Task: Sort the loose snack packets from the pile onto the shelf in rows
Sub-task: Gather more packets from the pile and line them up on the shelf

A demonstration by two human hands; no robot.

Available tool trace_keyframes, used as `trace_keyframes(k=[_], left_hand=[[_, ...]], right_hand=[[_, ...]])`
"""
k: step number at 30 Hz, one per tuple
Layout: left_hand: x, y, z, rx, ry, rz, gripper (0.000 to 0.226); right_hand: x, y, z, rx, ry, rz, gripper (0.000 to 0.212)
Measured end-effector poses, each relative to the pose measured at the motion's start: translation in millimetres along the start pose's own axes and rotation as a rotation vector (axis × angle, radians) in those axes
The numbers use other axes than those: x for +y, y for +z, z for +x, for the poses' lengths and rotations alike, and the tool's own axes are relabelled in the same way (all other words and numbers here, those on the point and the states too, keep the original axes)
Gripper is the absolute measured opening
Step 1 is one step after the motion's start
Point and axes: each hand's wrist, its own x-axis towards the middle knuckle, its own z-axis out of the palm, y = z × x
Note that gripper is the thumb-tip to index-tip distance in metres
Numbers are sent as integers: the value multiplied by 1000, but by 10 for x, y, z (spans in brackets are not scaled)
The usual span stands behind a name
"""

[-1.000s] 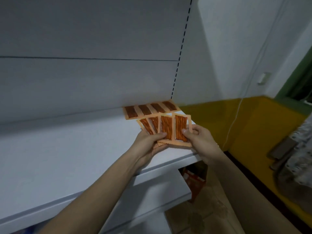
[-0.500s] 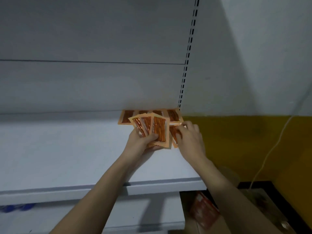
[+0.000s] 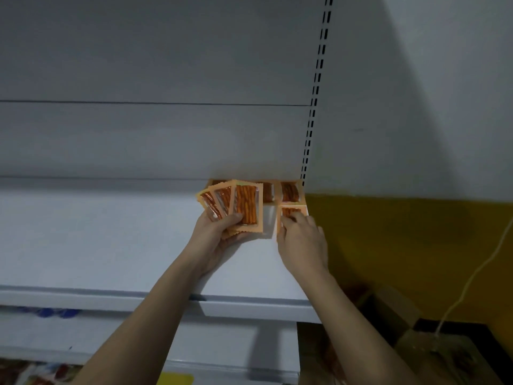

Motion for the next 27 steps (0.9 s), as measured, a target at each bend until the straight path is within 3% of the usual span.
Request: trace_keyframes(k=[11, 16, 19, 23, 27], left_hand=[[-16, 9, 3, -32, -11, 56, 31], [-30, -14, 18, -22, -19, 32, 27], [-15, -13, -27, -41, 9, 33, 30], [18, 21, -111, -192, 9, 89, 36], [81, -77, -124, -174, -10, 140, 28]], right_hand=[[30, 21, 13, 59, -15, 102, 36], [-74, -109, -21, 265, 5, 528, 27], [-234, -187, -87, 157, 94, 707, 34], [-454, -254, -138, 21, 245, 969, 43], [-523, -251, -133, 48, 264, 910, 42]])
